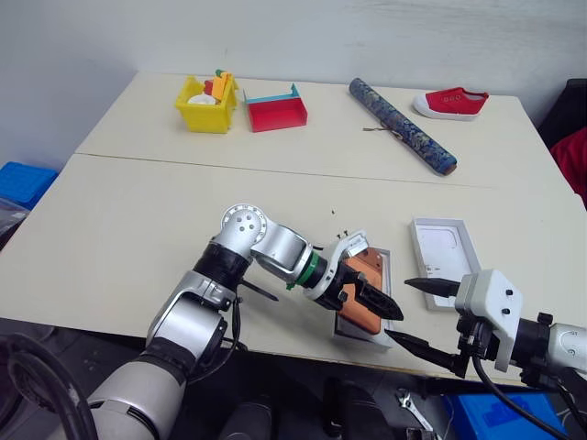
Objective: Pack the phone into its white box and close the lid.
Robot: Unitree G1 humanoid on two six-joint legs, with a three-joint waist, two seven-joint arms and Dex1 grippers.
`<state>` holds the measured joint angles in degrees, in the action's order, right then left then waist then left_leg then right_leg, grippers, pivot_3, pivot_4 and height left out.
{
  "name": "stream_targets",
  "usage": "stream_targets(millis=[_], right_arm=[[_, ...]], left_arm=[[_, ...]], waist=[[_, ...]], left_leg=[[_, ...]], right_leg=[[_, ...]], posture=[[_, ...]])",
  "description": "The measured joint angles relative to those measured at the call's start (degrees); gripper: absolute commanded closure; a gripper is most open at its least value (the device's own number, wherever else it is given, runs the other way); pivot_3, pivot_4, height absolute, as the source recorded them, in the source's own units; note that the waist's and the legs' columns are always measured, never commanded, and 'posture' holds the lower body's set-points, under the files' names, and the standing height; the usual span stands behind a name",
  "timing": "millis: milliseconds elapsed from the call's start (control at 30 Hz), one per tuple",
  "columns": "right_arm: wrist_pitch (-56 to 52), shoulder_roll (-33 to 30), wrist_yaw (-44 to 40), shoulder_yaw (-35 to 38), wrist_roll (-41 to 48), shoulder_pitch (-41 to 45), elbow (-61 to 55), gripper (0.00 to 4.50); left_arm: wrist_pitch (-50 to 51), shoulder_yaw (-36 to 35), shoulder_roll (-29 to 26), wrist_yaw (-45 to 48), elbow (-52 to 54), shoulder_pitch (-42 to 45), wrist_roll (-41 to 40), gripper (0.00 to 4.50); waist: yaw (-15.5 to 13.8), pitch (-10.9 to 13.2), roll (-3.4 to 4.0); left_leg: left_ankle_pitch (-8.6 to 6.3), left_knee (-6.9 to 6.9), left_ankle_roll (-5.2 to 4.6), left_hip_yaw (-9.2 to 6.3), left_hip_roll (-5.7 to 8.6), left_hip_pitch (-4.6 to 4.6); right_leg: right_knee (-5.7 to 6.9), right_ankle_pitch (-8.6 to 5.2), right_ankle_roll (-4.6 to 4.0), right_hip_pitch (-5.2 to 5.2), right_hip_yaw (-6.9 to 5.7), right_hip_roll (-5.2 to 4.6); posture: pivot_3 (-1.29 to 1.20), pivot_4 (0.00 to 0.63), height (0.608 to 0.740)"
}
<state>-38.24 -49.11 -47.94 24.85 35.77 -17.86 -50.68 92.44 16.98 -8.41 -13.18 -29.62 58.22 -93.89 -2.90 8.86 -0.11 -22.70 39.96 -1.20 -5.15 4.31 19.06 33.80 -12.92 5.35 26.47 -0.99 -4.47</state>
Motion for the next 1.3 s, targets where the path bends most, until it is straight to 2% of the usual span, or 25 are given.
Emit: stream_targets(millis=[733,1300], right_arm=[[1.8,0.0,-0.2,0.0,-0.5,-0.6,0.5,0.00],[2.1,-0.1,-0.3,-1.8,-1.1,0.7,1.5,0.00]], left_arm=[[0.0,2.7,-3.1,-2.6,-3.9,6.0,-5.7,0.12],[0.0,7.7,-13.3,5.0,1.9,6.4,-11.5,0.12]], waist=[[0.0,0.0,-0.01],[0.3,0.0,0.00]], left_leg=[[0.00,0.02,0.00,0.00,0.02,0.00],[0.01,0.02,0.01,0.00,0.01,-0.01]], right_leg=[[0.03,0.00,0.00,0.00,0.00,0.00],[0.05,0.00,0.00,0.01,0.04,-0.01]], posture=[[0.00,0.150,0.740],[0.00,0.150,0.740]])
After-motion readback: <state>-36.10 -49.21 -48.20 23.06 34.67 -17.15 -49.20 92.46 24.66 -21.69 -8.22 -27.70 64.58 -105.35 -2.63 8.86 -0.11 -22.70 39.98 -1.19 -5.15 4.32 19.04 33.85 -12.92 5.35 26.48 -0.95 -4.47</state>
